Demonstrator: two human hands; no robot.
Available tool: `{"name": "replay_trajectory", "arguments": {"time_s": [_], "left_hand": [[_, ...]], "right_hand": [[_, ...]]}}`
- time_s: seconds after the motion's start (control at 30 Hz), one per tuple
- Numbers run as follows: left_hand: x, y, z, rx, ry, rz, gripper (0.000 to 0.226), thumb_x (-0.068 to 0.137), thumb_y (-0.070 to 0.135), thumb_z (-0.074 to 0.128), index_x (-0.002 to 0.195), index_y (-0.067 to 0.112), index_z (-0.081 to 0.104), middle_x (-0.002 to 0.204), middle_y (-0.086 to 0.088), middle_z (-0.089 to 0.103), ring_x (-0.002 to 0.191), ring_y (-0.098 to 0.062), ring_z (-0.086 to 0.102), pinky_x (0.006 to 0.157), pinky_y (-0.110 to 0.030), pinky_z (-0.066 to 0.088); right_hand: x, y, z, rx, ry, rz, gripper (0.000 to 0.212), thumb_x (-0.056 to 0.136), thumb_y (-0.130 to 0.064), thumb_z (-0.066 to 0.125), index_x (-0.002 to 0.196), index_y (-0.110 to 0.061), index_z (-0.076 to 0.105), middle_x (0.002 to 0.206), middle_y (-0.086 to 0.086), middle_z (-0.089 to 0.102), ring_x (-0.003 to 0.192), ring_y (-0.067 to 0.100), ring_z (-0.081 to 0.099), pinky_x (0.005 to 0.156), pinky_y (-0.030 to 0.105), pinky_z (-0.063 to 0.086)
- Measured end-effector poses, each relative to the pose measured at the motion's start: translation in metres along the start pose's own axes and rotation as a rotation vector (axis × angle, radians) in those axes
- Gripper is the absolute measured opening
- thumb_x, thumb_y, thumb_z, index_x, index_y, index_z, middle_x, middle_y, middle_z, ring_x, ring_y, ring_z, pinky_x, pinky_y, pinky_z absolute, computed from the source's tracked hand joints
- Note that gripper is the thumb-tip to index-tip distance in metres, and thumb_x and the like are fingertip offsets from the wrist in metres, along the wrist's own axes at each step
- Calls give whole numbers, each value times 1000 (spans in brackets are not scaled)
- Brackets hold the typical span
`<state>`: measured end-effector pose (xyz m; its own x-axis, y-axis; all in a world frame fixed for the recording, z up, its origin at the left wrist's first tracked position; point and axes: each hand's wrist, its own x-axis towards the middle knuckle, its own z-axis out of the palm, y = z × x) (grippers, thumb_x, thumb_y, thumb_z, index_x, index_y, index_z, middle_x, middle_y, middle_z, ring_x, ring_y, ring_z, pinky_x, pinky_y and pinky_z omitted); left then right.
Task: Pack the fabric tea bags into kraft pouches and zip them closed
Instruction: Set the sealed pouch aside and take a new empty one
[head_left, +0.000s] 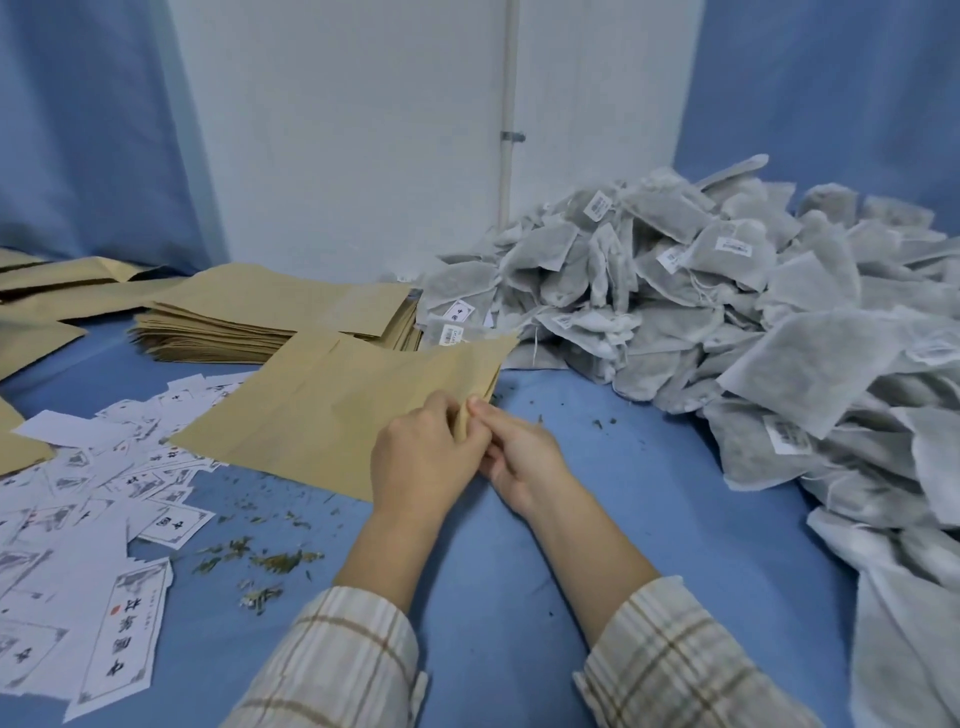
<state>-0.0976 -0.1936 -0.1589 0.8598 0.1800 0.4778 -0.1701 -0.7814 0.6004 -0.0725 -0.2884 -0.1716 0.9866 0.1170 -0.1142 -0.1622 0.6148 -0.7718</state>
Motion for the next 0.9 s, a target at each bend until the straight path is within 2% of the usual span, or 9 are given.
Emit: {"name": "replay_trajectory", "arguments": {"time_s": [0.13, 0.27, 0.37, 0.47, 0.57, 0.67, 0.77, 0.83, 0.9], "left_hand": [[-2, 1, 7, -22, 11, 23, 33, 92, 40, 50, 92, 10, 66, 80, -12, 70, 79, -33, 63, 70, -41, 50], [-7, 5, 12, -112, 60, -116, 29, 90, 42, 52, 88, 20, 70, 81, -5, 71, 79, -28, 63, 68, -36, 49], [-10, 9, 13, -212, 114, -177, 27, 89, 36, 52, 81, 17, 70, 73, -3, 69, 73, -26, 61, 62, -34, 45], [-12, 9, 11, -302, 144, -205, 22, 88, 27, 54, 81, 15, 71, 75, -2, 69, 75, -24, 60, 65, -33, 43], [-13, 7, 9, -354, 142, -215, 21, 89, 26, 56, 81, 15, 72, 74, 0, 69, 75, -23, 61, 65, -33, 44], [-12, 6, 7, -237, 113, -154, 24, 90, 31, 52, 86, 19, 73, 78, -3, 71, 78, -25, 63, 69, -35, 47], [-14, 8, 6, -87, 75, -67, 25, 86, 44, 52, 90, 26, 70, 78, 1, 71, 79, -22, 63, 65, -28, 44], [-14, 10, 7, 22, 44, -49, 30, 83, 50, 52, 92, 25, 66, 81, 2, 69, 81, -22, 62, 65, -28, 43], [-12, 7, 7, 98, 20, -39, 33, 84, 50, 52, 96, 21, 61, 88, 1, 67, 84, -24, 61, 67, -30, 44]], "right_hand": [[-5, 0, 1, 28, 14, -41, 16, 89, -9, 59, 76, -1, 63, 55, 5, 66, 49, 10, 63, 51, 18, 51], [-4, 4, 5, 63, 71, -69, 15, 91, -11, 56, 80, -2, 61, 57, 5, 67, 52, 10, 65, 53, 19, 54], [-4, 7, 7, 90, 65, -82, 20, 94, -16, 52, 81, -3, 62, 62, 6, 68, 58, 12, 67, 56, 20, 55], [-4, 7, 9, 127, 55, -80, 26, 97, -21, 45, 89, -2, 62, 73, 10, 69, 67, 16, 68, 62, 23, 57], [-5, 6, 13, 30, 91, -92, 19, 95, -14, 50, 91, -1, 63, 76, 12, 66, 64, 17, 66, 62, 25, 56], [-3, 0, 12, -163, 196, -158, 21, 86, -8, 53, 65, -11, 53, 56, 4, 51, 51, 16, 49, 52, 27, 43], [-3, -5, 9, -195, 194, -175, 19, 83, -6, 53, 65, -10, 48, 54, 5, 46, 52, 16, 45, 49, 24, 38], [-2, -5, 5, -318, 205, -222, 15, 79, -2, 54, 66, -9, 49, 62, 10, 38, 60, 19, 36, 52, 26, 30], [-3, -7, 1, -494, 182, -277, 14, 77, -3, 56, 64, -8, 52, 65, 12, 34, 59, 18, 30, 51, 26, 25]]}}
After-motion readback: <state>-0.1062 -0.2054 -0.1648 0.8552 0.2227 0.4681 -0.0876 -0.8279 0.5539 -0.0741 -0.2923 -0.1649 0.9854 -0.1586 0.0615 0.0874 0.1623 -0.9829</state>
